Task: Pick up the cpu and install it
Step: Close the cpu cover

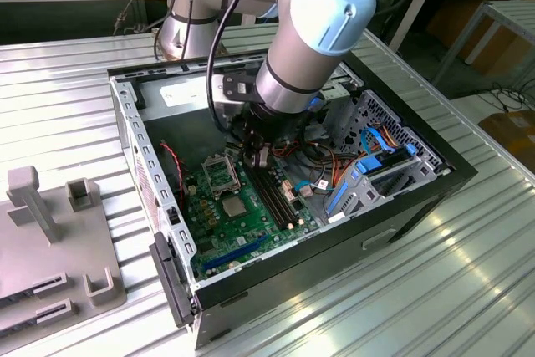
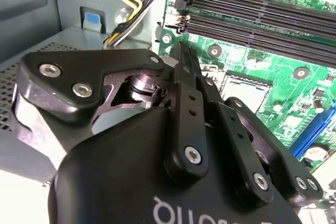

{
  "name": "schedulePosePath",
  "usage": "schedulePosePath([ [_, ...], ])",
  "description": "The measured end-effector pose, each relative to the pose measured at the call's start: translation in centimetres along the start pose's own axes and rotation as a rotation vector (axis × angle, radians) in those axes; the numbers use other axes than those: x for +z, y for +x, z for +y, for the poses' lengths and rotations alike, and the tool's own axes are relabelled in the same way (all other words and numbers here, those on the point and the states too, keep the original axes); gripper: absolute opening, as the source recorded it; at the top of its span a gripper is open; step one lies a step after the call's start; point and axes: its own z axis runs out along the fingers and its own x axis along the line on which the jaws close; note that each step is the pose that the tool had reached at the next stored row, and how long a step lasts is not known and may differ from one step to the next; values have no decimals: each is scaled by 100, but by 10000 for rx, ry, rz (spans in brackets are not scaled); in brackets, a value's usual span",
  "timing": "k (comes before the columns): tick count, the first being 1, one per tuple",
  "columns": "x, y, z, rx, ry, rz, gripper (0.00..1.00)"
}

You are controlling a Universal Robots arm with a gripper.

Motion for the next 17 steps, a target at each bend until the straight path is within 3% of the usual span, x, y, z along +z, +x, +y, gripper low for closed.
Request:
schedulePosePath([
  [2,5,2,0,-419,-75,43,11],
  [4,10,0,0,-698,-68,51,11],
  [8,17,-12,3,-856,-27,2,11],
  [10,26,-36,9,-881,-36,-51,11],
  [13,42,-73,10,-890,-69,-158,11],
  [15,46,-80,11,-897,-101,-260,11],
  [16,46,-81,11,-904,-128,-351,11],
  [17,46,-81,11,-910,-166,-486,11],
])
